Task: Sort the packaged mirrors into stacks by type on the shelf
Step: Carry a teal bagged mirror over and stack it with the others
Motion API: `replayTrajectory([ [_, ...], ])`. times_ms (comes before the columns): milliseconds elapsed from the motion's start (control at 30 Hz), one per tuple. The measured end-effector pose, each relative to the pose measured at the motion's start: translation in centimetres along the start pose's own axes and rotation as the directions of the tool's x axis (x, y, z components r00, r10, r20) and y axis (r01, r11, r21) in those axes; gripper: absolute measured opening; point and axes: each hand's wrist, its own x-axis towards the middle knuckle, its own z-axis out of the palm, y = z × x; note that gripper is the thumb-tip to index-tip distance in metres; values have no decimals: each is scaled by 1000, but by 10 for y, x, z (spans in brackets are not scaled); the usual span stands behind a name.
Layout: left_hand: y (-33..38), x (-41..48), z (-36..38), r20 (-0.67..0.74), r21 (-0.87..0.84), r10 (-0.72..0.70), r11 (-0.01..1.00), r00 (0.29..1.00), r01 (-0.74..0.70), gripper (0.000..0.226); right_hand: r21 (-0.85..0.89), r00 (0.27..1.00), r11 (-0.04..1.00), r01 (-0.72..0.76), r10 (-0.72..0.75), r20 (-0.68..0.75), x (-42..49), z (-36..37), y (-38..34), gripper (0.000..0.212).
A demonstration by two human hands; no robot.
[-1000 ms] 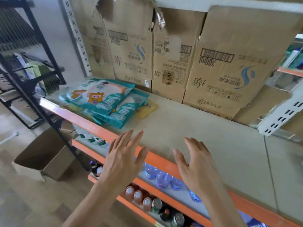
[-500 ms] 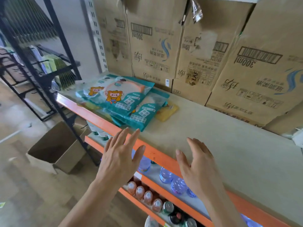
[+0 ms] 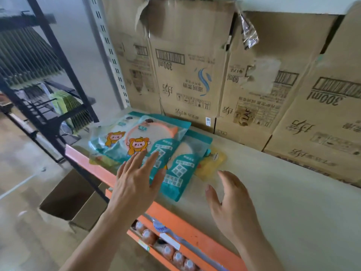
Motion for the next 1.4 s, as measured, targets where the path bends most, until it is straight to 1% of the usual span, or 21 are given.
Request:
replayTrajectory([
  [67, -10, 11, -3, -7, -10, -5, 1000, 1000, 5, 66, 14, 1000, 1000, 10, -10, -11, 7, 5, -6, 53],
  [133, -19, 21, -5, -9, -23, 0, 1000, 1000, 0, 67, 30, 1000, 999, 22, -21, -14, 12, 9, -14, 44],
  [200, -28, 30, -4, -6, -34, 5, 999, 1000, -5, 67, 39, 998, 998, 52, -50, -40, 17, 15, -22, 40],
  [333, -46, 47, 3, 18, -69, 30, 997, 999, -29, 65, 25, 995, 996, 86, -85, -56, 24, 35, -41, 37],
  [433, -65, 63, 6, 34, -91, 75, 993, 997, -71, 67, 8, 994, 998, 68, -67, -82, 28, 48, -57, 34],
  [567, -93, 92, -1, 47, -112, 91, 990, 995, -85, 72, -22, 995, 1000, 18, -21, -97, 33, 67, -77, 33],
  [700, -115, 121, -2, 103, -136, 148, 982, 984, -133, 77, -60, 994, 998, -32, 25, -105, 42, 84, -96, 33],
  [767, -122, 134, 0, 122, -141, 178, 977, 976, -160, 71, -79, 993, 995, -54, 45, -112, 46, 91, -104, 31],
  [833, -128, 146, 5, 133, -134, 212, 972, 968, -194, 58, -100, 991, 992, -79, 67, -112, 48, 97, -110, 32],
  [900, -131, 158, 11, 137, -151, 253, 961, 958, -232, 49, -102, 989, 988, -116, 105, -104, 49, 100, -115, 34],
  [1000, -131, 171, 16, 176, -179, 269, 955, 947, -238, 38, -83, 984, 984, -159, 152, -89, 50, 102, -122, 32],
  [1067, -129, 181, 18, 196, -211, 242, 957, 950, -200, 28, -87, 981, 978, -190, 185, -65, 51, 104, -128, 30],
  [1100, -129, 186, 19, 208, -229, 222, 958, 953, -173, 28, -91, 976, 973, -213, 208, -59, 52, 106, -130, 31],
  [1200, -125, 197, 24, 249, -300, 189, 947, 950, -110, 41, -69, 959, 957, -281, 277, -60, 51, 111, -132, 37],
  [1267, -124, 206, 24, 311, -410, 127, 912, 942, 12, 38, -19, 944, 946, -324, 322, -72, 51, 112, -131, 38],
  [1300, -125, 213, 25, 350, -471, 85, 877, 933, 97, 37, 19, 934, 936, -350, 351, -67, 50, 111, -130, 37],
  [1367, -126, 230, 27, 409, -562, -18, 782, 912, 268, 46, 103, 914, 912, -397, 403, -43, 48, 110, -130, 28],
  [1400, -127, 238, 31, 419, -587, -66, 742, 906, 325, 47, 144, 904, 897, -417, 425, -30, 47, 110, -130, 22],
])
